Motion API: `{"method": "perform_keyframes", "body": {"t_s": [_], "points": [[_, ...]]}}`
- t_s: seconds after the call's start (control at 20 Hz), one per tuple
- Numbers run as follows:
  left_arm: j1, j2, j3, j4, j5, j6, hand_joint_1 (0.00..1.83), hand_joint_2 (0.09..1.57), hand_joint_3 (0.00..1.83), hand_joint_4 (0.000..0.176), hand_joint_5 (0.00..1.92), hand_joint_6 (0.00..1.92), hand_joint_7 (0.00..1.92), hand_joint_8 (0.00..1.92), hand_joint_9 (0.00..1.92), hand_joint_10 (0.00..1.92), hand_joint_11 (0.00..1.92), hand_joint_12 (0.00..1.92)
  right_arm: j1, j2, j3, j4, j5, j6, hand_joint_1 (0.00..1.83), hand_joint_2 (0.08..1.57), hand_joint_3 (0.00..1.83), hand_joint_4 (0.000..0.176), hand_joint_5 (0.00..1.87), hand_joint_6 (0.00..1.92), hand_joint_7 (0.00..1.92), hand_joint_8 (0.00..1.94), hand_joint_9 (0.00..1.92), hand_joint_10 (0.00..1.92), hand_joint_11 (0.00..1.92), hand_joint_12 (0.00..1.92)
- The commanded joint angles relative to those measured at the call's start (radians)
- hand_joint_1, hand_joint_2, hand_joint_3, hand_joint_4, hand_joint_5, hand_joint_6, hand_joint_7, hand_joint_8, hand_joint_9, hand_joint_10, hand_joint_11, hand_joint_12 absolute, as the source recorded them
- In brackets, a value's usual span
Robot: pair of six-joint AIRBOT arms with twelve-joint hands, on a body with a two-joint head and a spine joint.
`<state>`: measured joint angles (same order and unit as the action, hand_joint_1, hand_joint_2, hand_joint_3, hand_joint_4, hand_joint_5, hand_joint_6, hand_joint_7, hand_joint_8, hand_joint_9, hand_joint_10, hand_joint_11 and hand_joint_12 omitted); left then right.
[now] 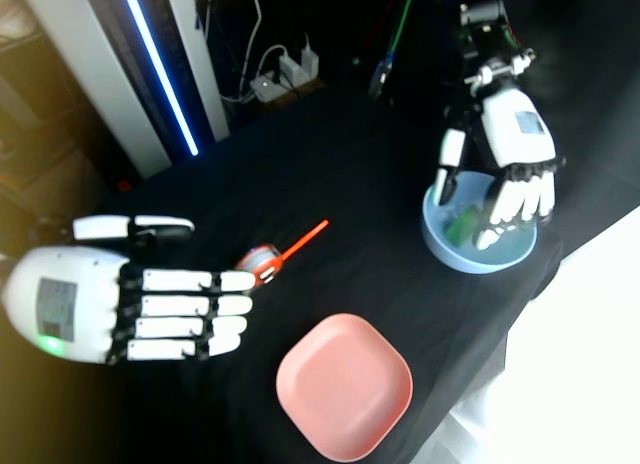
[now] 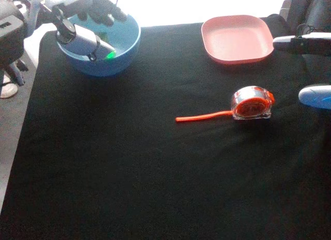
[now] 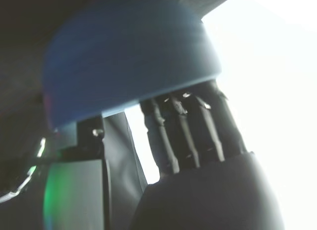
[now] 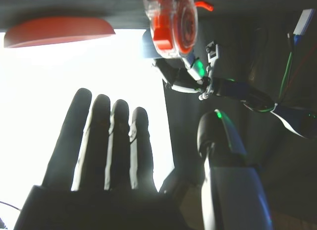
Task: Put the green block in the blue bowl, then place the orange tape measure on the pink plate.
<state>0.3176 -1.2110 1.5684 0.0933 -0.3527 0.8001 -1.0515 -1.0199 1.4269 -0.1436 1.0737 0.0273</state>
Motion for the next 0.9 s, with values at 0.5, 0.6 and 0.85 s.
{"method": "perform_keyframes", "body": {"t_s": [0.5, 0.6, 0.85], "points": [[0.407, 0.350, -0.393, -0.149, -0.774, -0.003, 0.92, 0.89, 0.00, 0.057, 0.35, 0.00, 0.26, 0.00, 0.18, 0.01, 0.00, 0.55, 0.172, -0.037, 0.039, -0.155, 0.057, 0.040, 0.98, 0.95, 0.00, 0.110, 0.35, 0.00, 0.30, 0.00, 0.33, 0.00, 0.03, 0.89], [0.509, 0.377, -0.445, -0.177, -0.837, -0.003, 0.93, 0.85, 0.00, 0.098, 0.29, 0.00, 0.18, 0.01, 0.08, 0.01, 0.00, 0.28, 0.174, -0.037, 0.043, -0.188, 0.032, 0.053, 0.88, 0.99, 0.00, 0.077, 0.37, 0.00, 0.31, 0.00, 0.32, 0.00, 0.00, 0.92], [0.588, 0.359, -0.463, -0.231, -0.866, -0.010, 0.95, 0.85, 0.00, 0.091, 0.28, 0.00, 0.16, 0.00, 0.05, 0.00, 0.00, 0.16, 0.179, -0.061, 0.066, -0.235, -0.039, 0.056, 1.04, 0.94, 0.00, 0.107, 0.44, 0.01, 0.44, 0.01, 0.46, 0.02, 0.05, 1.07]]}}
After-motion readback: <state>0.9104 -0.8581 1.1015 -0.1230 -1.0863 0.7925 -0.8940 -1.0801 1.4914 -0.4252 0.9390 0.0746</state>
